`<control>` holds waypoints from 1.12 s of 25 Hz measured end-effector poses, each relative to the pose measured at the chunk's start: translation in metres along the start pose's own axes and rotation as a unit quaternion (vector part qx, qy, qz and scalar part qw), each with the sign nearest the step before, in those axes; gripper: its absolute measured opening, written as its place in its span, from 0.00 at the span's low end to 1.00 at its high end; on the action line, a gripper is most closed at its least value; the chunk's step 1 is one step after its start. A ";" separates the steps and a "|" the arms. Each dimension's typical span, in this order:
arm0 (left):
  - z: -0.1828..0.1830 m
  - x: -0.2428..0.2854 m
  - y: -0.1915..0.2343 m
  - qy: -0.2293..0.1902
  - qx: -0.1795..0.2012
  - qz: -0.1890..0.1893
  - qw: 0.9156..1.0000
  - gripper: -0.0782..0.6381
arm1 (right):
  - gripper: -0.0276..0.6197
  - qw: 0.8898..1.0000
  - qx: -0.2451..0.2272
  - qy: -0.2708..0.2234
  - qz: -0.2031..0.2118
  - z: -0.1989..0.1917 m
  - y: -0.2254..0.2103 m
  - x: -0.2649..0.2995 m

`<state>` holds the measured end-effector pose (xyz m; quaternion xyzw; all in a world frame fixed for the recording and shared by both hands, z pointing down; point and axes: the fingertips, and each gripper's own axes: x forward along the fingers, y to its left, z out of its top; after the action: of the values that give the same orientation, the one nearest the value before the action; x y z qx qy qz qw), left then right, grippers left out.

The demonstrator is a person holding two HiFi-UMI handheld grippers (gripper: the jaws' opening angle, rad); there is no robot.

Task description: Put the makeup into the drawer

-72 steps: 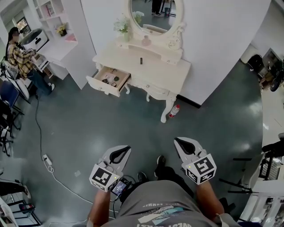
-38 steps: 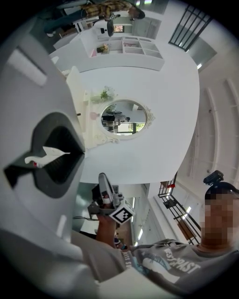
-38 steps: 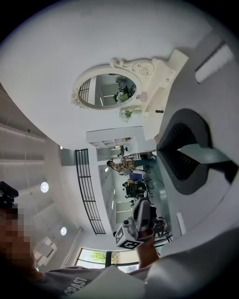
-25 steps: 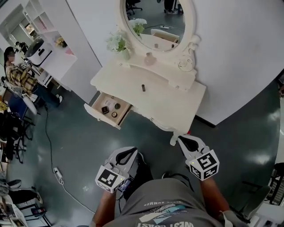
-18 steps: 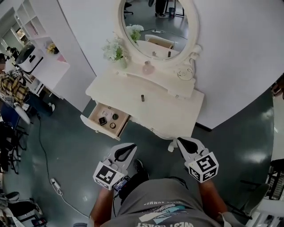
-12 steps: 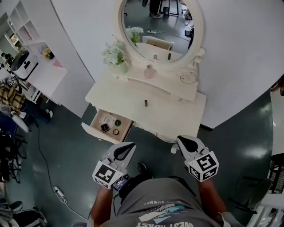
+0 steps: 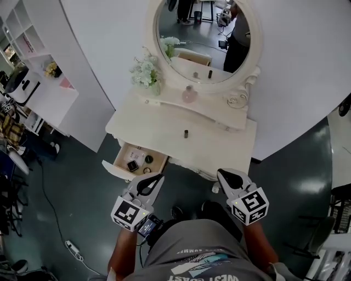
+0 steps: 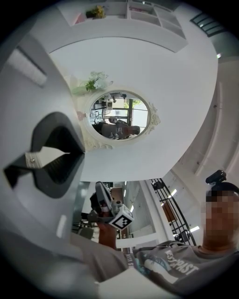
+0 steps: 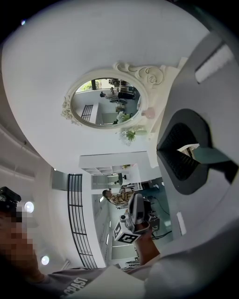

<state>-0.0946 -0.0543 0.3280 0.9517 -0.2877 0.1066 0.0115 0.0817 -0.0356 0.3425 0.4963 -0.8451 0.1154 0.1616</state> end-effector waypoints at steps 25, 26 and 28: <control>-0.022 0.045 0.079 0.023 -0.017 0.030 0.999 0.11 | 0.05 0.998 -0.013 0.029 0.049 0.014 -0.021 0.088; -0.024 0.050 0.082 0.027 -0.017 0.029 0.999 0.11 | 0.05 0.998 -0.012 0.030 0.050 0.013 -0.025 0.091; -0.028 0.063 0.087 0.035 -0.017 0.028 0.999 0.11 | 0.05 0.998 -0.007 0.033 0.053 0.010 -0.034 0.097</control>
<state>-0.0968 -0.1585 0.3647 0.9386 -0.3154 0.1354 0.0353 0.0660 -0.1332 0.3716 0.4457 -0.8651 0.1341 0.1870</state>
